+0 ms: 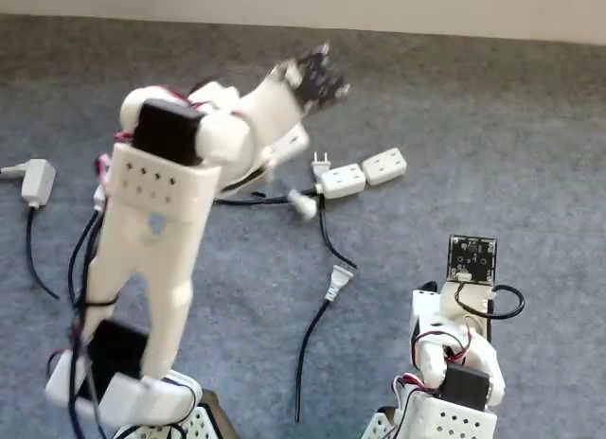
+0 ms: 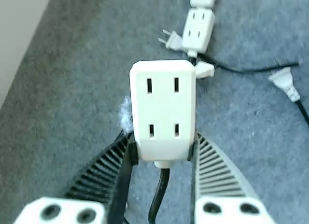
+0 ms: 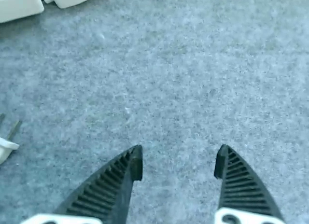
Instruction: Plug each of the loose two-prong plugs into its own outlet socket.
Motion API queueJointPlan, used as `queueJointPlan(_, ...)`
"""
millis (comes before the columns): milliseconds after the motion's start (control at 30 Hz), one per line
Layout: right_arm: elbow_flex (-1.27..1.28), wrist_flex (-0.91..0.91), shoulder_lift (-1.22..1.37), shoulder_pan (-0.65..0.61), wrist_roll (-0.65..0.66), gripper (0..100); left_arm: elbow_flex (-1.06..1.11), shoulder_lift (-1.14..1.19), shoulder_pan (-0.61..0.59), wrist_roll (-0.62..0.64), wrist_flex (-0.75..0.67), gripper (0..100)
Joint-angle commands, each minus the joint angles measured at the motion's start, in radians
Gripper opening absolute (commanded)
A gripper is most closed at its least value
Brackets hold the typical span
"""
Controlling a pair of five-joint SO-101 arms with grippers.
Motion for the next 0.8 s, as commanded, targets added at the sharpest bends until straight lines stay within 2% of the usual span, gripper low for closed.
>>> queueJointPlan(0, 0.016, -0.019, 0.001, -0.041, 0.015, 24.1, 0.374, -0.205, -0.079, -0.163, 0.002, 5)
queueJointPlan(200, 0.012, -0.018, 0.001, -0.044, 0.04, 24.1, 0.848, -0.424, -0.116, -0.353, -0.014, 5)
queueJointPlan(467, 0.005, 0.019, 0.001, -0.047, 0.055, 24.1, 1.451, -0.645, -0.119, -0.479, -0.365, 5)
queueJointPlan(633, 0.007, 0.064, 0.001, -0.097, 0.121, 24.1, 1.587, -0.639, -0.119, -0.511, -0.517, 5)
queueJointPlan(767, 0.008, 0.068, 0.002, -0.128, 0.152, 24.1, 1.593, -0.591, -0.142, -0.511, -0.621, 5)
